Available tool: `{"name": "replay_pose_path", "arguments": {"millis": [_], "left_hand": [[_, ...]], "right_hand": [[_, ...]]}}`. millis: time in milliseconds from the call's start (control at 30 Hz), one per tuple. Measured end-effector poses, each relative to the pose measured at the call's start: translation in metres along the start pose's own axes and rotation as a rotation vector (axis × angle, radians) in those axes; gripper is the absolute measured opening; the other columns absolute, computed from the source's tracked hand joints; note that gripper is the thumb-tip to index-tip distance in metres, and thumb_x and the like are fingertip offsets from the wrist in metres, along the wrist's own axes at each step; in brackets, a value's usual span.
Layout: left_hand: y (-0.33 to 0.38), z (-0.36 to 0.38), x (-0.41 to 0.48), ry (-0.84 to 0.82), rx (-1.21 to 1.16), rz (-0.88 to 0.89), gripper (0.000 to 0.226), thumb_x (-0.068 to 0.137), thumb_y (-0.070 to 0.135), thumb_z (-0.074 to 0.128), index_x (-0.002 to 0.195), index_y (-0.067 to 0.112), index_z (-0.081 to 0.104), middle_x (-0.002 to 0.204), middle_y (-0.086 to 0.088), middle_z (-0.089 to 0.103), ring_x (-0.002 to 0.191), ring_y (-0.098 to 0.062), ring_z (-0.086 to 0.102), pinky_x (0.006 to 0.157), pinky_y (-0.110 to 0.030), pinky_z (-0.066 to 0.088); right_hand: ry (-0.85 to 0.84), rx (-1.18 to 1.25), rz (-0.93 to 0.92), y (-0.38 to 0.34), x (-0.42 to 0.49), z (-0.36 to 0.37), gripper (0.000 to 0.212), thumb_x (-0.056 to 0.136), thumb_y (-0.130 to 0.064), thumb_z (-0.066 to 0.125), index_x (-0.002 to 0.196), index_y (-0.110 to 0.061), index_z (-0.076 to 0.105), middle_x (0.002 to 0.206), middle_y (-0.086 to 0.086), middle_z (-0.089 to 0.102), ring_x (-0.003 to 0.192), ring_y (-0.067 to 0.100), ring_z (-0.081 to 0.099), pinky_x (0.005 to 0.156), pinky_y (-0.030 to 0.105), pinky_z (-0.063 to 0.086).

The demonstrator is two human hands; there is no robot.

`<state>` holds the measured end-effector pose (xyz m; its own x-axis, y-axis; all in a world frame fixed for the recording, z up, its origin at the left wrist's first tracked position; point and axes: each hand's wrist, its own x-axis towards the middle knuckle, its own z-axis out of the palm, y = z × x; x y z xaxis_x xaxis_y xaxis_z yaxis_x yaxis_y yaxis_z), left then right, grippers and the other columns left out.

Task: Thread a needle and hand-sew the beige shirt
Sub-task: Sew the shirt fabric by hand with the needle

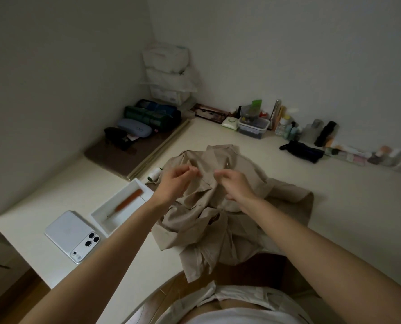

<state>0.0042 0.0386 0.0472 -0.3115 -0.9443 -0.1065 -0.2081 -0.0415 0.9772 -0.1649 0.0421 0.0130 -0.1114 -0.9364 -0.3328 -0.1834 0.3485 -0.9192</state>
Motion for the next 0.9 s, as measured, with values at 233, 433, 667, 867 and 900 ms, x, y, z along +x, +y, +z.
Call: {"name": "replay_pose_path", "arguments": {"millis": [233,433,667,867,900], "left_hand": [[-0.007,-0.002,0.005,-0.013,0.186,-0.091,0.024,0.098,0.011,0.047,0.092,-0.005,0.064,0.045,0.013,0.044,0.039,0.000,0.036,0.042,-0.010,0.028],[-0.010,-0.005,0.001,-0.010,0.062,-0.137,0.027,0.099,0.019,0.047,0.075,0.014,0.059,0.043,0.012,0.039,0.041,-0.002,0.031,0.041,-0.013,0.026],[-0.002,-0.003,-0.001,-0.025,-0.211,0.021,0.027,0.098,0.010,0.044,0.077,0.013,0.060,0.053,0.002,0.029,0.045,-0.010,0.021,0.045,-0.024,0.015],[0.008,0.003,0.002,-0.061,-0.271,0.066,0.031,0.097,0.010,0.046,0.073,0.017,0.065,0.058,-0.002,0.028,0.050,-0.011,0.023,0.049,-0.023,0.019],[0.008,0.004,0.003,-0.052,-0.252,0.060,0.029,0.097,0.009,0.046,0.075,0.014,0.064,0.057,-0.002,0.029,0.050,-0.011,0.024,0.049,-0.023,0.020]], "right_hand": [[-0.393,0.138,0.004,-0.013,-0.009,0.018,0.028,0.097,-0.036,0.048,0.099,-0.011,0.061,0.048,-0.010,0.039,0.041,0.004,0.024,0.035,0.015,0.020],[-0.178,0.098,0.065,0.003,0.000,0.010,0.021,0.097,-0.029,0.052,0.093,-0.009,0.059,0.061,-0.005,0.052,0.044,0.005,0.035,0.037,0.016,0.026],[0.101,-0.033,0.250,0.033,0.023,-0.008,0.031,0.095,-0.021,0.055,0.066,-0.013,0.049,0.057,0.003,0.039,0.047,0.015,0.034,0.033,0.019,0.026],[0.142,-0.065,0.223,0.038,0.026,-0.017,0.027,0.096,-0.024,0.055,0.072,-0.010,0.056,0.055,0.001,0.039,0.044,0.013,0.032,0.037,0.021,0.027],[0.156,-0.048,0.166,0.033,0.022,-0.017,0.020,0.095,-0.027,0.056,0.082,-0.012,0.059,0.057,0.000,0.041,0.045,0.011,0.034,0.035,0.019,0.028]]}}
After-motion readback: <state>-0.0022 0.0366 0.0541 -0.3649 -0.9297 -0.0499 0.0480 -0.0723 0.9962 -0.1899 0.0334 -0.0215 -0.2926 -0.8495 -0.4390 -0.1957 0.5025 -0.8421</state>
